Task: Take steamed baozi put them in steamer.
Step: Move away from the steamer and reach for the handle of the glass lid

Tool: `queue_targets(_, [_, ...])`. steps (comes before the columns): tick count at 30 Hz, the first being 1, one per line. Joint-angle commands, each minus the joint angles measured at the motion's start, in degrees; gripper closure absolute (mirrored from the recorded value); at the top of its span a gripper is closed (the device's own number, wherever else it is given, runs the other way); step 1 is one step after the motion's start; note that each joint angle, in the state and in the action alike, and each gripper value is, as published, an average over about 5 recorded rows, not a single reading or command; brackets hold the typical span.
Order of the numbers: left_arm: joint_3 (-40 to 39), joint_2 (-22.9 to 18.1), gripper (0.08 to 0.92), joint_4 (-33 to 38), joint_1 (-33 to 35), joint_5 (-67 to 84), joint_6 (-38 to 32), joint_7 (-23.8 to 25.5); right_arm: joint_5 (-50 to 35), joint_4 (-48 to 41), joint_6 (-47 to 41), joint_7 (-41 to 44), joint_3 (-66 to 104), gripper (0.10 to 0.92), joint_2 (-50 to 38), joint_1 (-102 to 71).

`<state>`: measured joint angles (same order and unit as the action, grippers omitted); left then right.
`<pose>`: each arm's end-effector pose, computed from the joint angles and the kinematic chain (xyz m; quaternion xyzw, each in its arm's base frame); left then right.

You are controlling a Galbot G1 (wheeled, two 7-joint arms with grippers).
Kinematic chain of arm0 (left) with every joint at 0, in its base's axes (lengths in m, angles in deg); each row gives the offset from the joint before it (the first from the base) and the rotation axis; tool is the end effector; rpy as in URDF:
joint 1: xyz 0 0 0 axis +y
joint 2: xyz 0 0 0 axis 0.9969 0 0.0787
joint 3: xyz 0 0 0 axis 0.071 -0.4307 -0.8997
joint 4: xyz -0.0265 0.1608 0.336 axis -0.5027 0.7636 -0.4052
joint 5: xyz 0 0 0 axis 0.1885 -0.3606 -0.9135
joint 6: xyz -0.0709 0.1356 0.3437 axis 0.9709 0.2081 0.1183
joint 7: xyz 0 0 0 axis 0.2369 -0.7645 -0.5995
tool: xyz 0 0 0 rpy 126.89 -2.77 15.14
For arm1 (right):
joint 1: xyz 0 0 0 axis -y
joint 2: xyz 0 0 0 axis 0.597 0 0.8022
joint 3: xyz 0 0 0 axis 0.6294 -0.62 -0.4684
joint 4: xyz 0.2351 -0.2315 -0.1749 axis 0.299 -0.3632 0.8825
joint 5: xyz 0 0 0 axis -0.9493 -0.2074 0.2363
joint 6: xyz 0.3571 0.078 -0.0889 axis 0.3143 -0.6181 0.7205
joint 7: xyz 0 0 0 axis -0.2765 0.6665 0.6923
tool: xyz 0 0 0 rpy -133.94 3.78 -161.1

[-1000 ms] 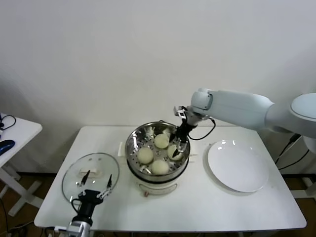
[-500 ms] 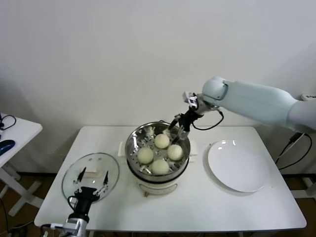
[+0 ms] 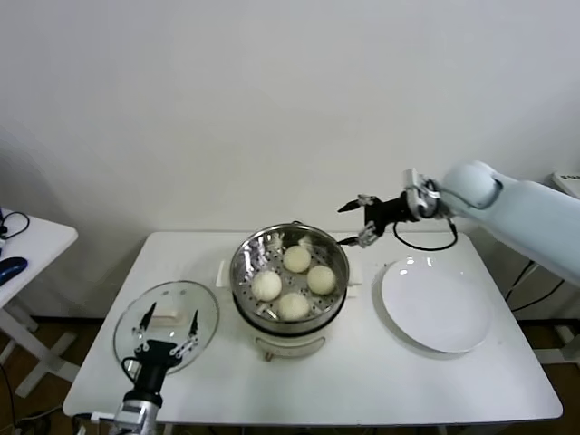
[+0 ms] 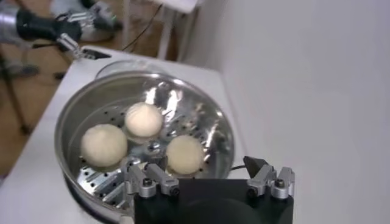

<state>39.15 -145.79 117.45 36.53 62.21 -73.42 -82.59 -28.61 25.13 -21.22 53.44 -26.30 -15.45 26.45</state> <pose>0.1721 0.0798 -0.3885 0.0208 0.9893 0.1440 0.0065 0.5516 -0.1367 -0.0910 0.5541 -0.7548 0.3146 0.1557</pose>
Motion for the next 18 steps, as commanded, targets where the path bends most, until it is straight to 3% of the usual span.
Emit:
queue_targets(1, [-0.30, -0.23, 0.177, 0.44, -0.02, -1.11, -0.66, -0.07, 7.21, 10.53, 6.93, -10.90, 48.44, 0.203, -13.97, -43.31])
queue_targets(9, [-0.84, -0.68, 0.177, 0.78, 1.16, -3.40, -1.34, 0.04, 11.32, 14.17, 10.76, -15.11, 85.64, 0.203, -2.04, -77.86])
queue_targets(18, [-0.92, -1.13, 0.177, 0.98, 2.48, -5.39, -1.45, -0.14, 14.99, 18.97, 13.16, -20.23, 100.31, 0.203, 14.68, -94.65])
